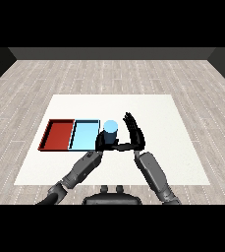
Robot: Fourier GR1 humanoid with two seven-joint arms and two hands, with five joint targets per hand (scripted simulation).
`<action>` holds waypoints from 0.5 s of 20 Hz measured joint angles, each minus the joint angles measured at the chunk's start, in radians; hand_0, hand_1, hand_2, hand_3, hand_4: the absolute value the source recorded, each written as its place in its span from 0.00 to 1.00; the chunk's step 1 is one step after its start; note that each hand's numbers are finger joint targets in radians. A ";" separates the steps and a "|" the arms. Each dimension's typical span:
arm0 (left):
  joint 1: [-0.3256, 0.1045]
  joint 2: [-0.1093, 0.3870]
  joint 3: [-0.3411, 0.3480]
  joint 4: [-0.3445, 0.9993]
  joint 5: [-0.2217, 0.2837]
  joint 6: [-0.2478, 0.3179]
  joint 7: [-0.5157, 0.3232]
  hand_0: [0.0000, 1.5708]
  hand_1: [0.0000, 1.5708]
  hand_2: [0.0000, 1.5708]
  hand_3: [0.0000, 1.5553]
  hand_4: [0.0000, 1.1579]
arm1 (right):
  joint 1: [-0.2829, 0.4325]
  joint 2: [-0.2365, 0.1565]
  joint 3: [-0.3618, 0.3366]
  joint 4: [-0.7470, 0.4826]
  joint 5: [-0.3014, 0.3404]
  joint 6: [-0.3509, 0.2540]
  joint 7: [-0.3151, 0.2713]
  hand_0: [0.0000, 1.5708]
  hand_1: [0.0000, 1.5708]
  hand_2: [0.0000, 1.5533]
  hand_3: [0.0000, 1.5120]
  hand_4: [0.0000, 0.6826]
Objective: Pick the blue can and put it in the blue box
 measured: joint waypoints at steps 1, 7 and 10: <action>0.001 0.012 0.011 0.009 -0.005 -0.010 -0.007 1.00 1.00 1.00 0.98 0.99 | 0.013 -0.005 -0.023 -0.012 -0.021 0.015 -0.017 0.00 0.00 0.00 0.00 0.00; -0.018 0.100 0.057 0.014 -0.049 -0.001 0.027 1.00 1.00 1.00 0.98 0.99 | 0.124 -0.020 -0.135 -0.111 -0.109 0.034 -0.062 0.00 0.00 0.00 0.00 0.00; -0.050 0.160 0.098 0.033 -0.062 0.001 0.071 1.00 1.00 1.00 0.98 0.99 | 0.161 -0.027 -0.178 -0.126 -0.143 0.049 -0.069 0.00 0.00 0.00 0.00 0.00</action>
